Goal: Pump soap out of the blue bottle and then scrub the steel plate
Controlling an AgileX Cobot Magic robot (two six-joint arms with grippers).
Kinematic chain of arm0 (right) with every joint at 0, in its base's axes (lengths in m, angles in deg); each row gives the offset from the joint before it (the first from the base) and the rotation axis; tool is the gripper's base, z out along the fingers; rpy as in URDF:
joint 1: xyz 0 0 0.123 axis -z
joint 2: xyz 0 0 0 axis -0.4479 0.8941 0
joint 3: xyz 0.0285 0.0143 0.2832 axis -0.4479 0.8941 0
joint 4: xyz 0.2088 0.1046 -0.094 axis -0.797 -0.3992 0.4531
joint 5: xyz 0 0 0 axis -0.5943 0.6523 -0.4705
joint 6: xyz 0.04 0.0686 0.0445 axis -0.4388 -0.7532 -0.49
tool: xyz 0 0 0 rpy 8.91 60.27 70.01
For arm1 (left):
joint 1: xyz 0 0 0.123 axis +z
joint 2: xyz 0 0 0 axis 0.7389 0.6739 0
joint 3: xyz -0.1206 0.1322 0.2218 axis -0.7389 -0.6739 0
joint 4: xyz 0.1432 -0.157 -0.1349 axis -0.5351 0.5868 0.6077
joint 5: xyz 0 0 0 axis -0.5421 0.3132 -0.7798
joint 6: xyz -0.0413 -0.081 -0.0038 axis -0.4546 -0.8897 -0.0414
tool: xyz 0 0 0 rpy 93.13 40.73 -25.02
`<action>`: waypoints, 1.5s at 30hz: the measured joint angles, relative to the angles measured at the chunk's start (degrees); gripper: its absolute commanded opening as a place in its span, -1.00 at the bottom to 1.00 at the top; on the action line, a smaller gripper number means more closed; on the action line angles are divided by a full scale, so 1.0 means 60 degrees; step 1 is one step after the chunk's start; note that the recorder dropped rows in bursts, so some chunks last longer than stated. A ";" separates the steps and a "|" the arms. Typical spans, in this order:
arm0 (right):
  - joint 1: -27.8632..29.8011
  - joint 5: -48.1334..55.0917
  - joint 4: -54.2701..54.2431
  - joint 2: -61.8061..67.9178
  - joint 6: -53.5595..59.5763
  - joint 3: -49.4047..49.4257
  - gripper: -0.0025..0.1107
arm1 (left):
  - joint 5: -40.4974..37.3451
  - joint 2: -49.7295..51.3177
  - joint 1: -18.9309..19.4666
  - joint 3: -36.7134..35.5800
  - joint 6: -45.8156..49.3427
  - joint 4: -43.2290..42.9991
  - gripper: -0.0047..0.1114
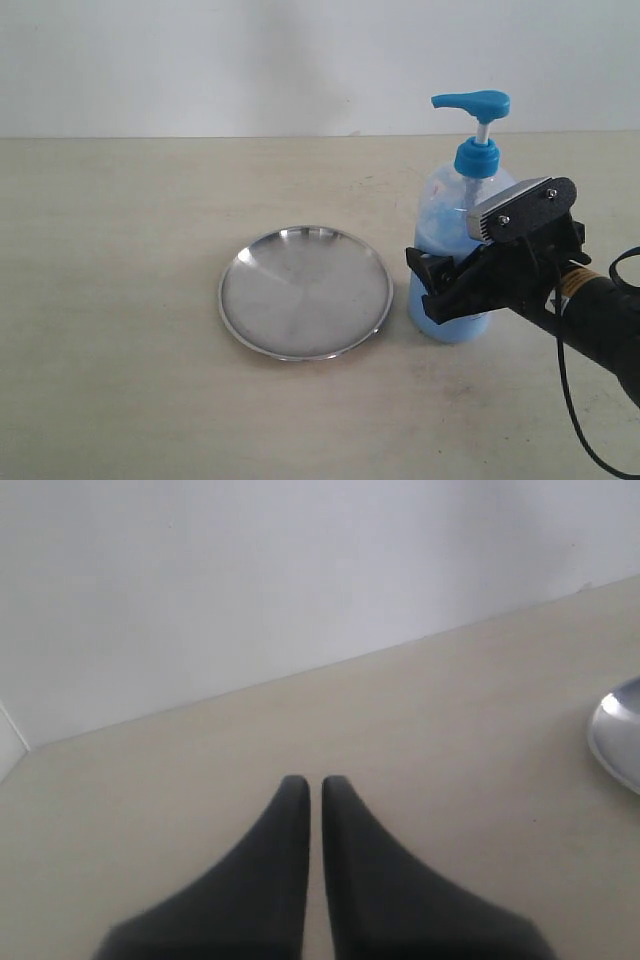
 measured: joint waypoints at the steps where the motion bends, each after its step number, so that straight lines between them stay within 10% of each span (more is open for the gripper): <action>1: 0.0000 0.0000 0.0000 0.0000 0.0000 0.0000 -0.96 | 0.0167 0.0000 0.0000 0.0000 -0.0113 0.0302 -0.85; 16: 0.0000 0.0000 0.0000 0.0000 -0.0035 0.0000 -0.96 | 0.3442 0.0000 0.0000 0.0000 -0.0994 0.3284 -0.85; 45: -0.0082 0.0631 -0.0551 0.0130 0.1244 -0.0770 -0.96 | 0.3336 0.1705 0.0000 0.0000 -0.3042 0.3268 -0.85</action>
